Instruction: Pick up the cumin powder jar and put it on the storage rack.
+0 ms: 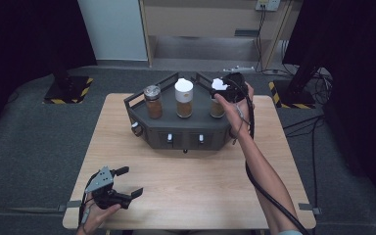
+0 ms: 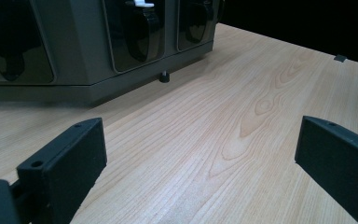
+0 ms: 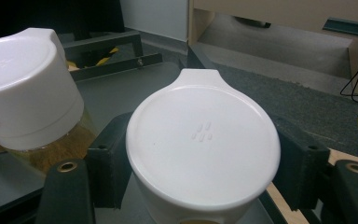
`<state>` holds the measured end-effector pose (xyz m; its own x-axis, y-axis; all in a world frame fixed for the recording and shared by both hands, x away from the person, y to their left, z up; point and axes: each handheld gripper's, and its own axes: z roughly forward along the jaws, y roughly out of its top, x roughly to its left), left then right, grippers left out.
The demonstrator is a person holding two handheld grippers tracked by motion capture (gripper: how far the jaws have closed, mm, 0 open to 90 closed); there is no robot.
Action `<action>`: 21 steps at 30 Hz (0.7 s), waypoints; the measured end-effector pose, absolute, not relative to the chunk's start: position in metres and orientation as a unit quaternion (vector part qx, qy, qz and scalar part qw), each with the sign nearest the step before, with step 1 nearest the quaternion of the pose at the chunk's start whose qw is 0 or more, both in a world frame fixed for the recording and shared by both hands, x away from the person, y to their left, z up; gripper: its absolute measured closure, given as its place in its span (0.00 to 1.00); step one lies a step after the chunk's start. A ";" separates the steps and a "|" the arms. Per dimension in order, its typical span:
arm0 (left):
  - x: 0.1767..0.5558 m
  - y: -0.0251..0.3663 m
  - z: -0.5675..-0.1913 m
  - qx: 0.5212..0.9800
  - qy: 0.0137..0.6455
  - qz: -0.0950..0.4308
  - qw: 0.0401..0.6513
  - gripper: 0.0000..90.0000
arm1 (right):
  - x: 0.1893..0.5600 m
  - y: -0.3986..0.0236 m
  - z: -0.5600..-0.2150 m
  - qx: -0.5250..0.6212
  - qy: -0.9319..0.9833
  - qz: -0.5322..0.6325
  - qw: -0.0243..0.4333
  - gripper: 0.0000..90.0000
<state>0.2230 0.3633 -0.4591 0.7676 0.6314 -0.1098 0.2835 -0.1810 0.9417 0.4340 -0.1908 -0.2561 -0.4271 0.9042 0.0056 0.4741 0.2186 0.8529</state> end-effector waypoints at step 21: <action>0.223 0.363 -0.459 0.753 0.303 0.155 0.564 0.01 | 0.400 -0.219 -0.232 0.412 0.721 0.482 0.279 0.09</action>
<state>0.2230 0.3631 -0.4592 0.7686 0.6305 -0.1087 0.2820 -0.1813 0.9421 0.3996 -0.2193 -0.2316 -0.5052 0.8630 -0.0050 0.3253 0.1959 0.9251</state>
